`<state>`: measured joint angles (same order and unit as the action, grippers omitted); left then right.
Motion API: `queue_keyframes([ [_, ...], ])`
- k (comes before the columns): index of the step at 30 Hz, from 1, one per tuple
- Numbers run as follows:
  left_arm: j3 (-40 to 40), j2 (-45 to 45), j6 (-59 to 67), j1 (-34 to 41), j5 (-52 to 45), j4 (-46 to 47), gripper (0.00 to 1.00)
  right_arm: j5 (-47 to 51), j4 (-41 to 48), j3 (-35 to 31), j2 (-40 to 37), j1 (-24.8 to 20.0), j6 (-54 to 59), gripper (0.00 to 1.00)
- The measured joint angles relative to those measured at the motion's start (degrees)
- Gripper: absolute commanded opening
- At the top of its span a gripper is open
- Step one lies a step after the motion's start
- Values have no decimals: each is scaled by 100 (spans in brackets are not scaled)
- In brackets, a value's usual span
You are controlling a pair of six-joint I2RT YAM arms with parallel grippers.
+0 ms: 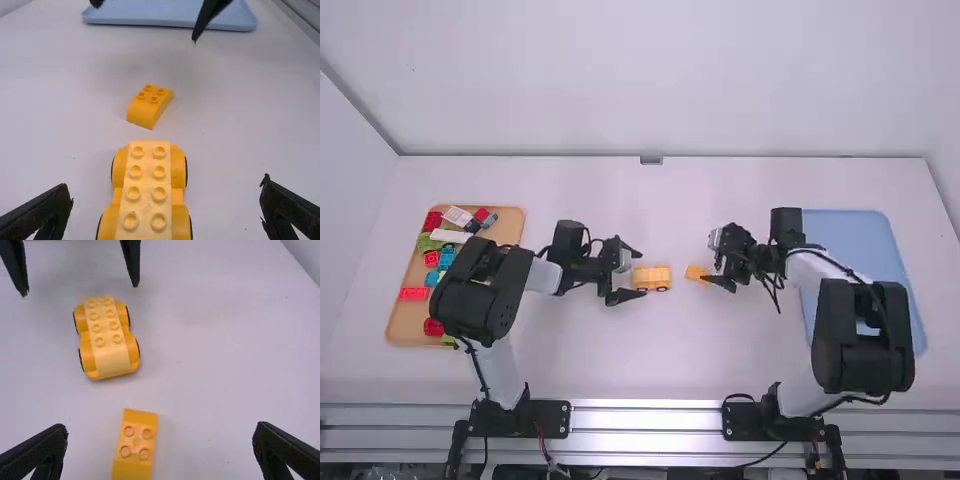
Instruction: Assemble lego blocks to make yellow taxi
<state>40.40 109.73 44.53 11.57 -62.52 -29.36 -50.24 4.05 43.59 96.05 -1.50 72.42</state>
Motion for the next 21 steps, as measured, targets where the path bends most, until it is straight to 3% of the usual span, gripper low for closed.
queue_keyframes([
  [3, 37, 0, 2, 0, 2, -2, 99, -81, -1875, -695, 328, -55, -621, 99],
  [6, 37, 0, 0, 0, 2, 4, 99, -103, -3014, -1126, 704, -142, -1276, 99],
  [9, 37, 0, 2, 0, -2, 4, 99, -164, -3543, -1263, 1056, -190, -1703, 99],
  [13, 37, 0, 2, 0, 0, 20, 99, -306, -3727, -1231, 1458, -188, -1963, 97],
  [18, 37, 0, 2, 0, -2, 39, 99, -391, -3239, -942, 1862, -188, -1928, 66],
  [21, 37, 0, 2, 0, 2, 42, 99, -428, -2922, -793, 1899, -188, -1753, 59],
])
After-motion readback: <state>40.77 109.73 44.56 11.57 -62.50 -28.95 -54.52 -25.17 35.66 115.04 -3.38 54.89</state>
